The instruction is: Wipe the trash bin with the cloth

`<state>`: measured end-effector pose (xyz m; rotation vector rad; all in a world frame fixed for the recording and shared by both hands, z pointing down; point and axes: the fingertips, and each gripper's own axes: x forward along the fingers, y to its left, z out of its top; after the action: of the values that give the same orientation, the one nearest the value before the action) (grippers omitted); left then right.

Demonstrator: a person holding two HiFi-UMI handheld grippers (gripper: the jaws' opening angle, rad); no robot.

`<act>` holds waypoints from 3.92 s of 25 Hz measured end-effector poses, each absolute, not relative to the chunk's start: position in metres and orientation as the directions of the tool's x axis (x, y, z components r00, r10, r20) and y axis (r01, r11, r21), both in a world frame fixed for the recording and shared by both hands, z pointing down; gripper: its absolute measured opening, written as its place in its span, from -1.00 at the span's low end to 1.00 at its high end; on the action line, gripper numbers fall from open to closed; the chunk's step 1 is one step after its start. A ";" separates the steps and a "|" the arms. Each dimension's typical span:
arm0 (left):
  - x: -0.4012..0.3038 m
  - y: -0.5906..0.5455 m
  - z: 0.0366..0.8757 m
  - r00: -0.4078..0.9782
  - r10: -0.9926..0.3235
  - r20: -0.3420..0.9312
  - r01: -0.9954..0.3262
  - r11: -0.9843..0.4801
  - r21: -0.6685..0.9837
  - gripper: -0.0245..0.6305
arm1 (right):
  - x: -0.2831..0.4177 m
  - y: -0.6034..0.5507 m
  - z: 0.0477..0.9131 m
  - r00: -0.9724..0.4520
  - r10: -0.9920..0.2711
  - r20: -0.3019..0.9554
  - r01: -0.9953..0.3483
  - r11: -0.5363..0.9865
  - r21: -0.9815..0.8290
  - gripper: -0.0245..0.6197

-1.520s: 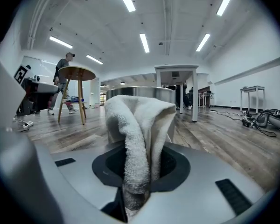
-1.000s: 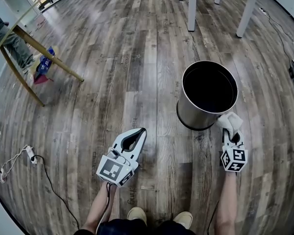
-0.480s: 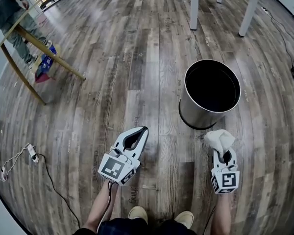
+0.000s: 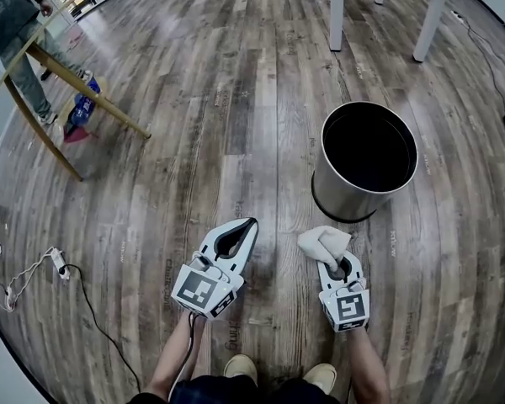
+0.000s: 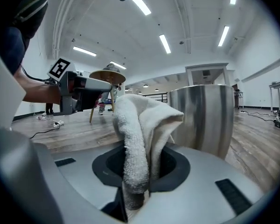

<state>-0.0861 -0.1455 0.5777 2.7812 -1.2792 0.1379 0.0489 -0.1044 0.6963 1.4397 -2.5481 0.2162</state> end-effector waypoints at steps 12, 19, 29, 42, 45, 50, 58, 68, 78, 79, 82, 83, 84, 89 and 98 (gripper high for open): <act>-0.092 -0.145 0.583 0.644 -0.756 0.119 -0.763 -0.645 0.035 -0.93 | 0.035 -0.179 0.738 -0.452 -0.834 0.317 -0.884 0.466 -0.038 -0.67; -0.094 -0.143 0.585 0.649 -0.751 0.123 -0.759 -0.650 0.037 -0.93 | 0.055 -0.203 0.762 -0.363 -0.851 0.380 -0.924 0.380 -0.031 -0.67; -0.097 -0.144 0.586 0.645 -0.754 0.125 -0.762 -0.646 0.041 -0.93 | 0.086 -0.192 0.757 -0.322 -0.874 0.364 -0.939 0.343 -0.008 -0.67; -0.093 -0.140 0.585 0.653 -0.747 0.128 -0.756 -0.654 0.035 -0.93 | 0.210 -0.165 0.761 -0.119 -0.929 0.350 -0.992 0.127 -0.002 -0.67; -0.091 -0.139 0.584 0.655 -0.745 0.129 -0.754 -0.657 0.031 -0.93 | 0.238 -0.170 0.764 -0.067 -0.932 0.356 -0.997 0.072 0.001 -0.67; -0.094 -0.139 0.582 0.650 -0.749 0.127 -0.757 -0.652 0.026 -0.93 | 0.264 -0.175 0.768 -0.030 -0.930 0.367 -0.999 0.032 0.001 -0.67; -0.095 -0.137 0.582 0.647 -0.751 0.128 -0.759 -0.650 0.024 -0.93 | 0.252 -0.159 0.763 -0.063 -0.933 0.354 -0.997 0.074 0.018 -0.67; -0.088 -0.137 0.587 0.656 -0.743 0.133 -0.751 -0.659 0.026 -0.93 | 0.132 -0.074 0.739 -0.302 -0.910 0.283 -0.952 0.302 -0.046 -0.67; -0.090 -0.135 0.590 0.657 -0.741 0.138 -0.751 -0.659 0.035 -0.93 | 0.027 -0.098 0.744 -0.466 -0.839 0.281 -0.882 0.465 -0.074 -0.67; -0.090 -0.135 0.590 0.656 -0.742 0.138 -0.752 -0.659 0.035 -0.93 | 0.023 -0.105 0.747 -0.466 -0.837 0.288 -0.882 0.467 -0.070 -0.67; -0.093 -0.135 0.591 0.654 -0.744 0.140 -0.754 -0.656 0.036 -0.93 | 0.019 -0.128 0.757 -0.452 -0.835 0.312 -0.887 0.459 -0.058 -0.67; -0.094 -0.135 0.591 0.653 -0.744 0.140 -0.755 -0.655 0.037 -0.93 | 0.019 -0.136 0.759 -0.447 -0.836 0.320 -0.889 0.454 -0.056 -0.67; -0.095 -0.134 0.592 0.653 -0.744 0.141 -0.755 -0.655 0.039 -0.93 | 0.019 -0.142 0.761 -0.441 -0.836 0.326 -0.892 0.450 -0.054 -0.67; -0.095 -0.135 0.595 0.655 -0.742 0.143 -0.753 -0.656 0.043 -0.93 | 0.020 -0.169 0.774 -0.421 -0.833 0.360 -0.898 0.440 -0.032 -0.67; -0.096 -0.137 0.601 0.654 -0.741 0.153 -0.753 -0.656 0.048 -0.93 | 0.030 -0.192 0.796 -0.378 -0.830 0.410 -0.914 0.406 -0.022 -0.67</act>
<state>-0.0956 -0.1374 0.6008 2.7592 -1.2503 0.1820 0.0300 -0.1922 0.7957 1.5085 -2.3324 0.3499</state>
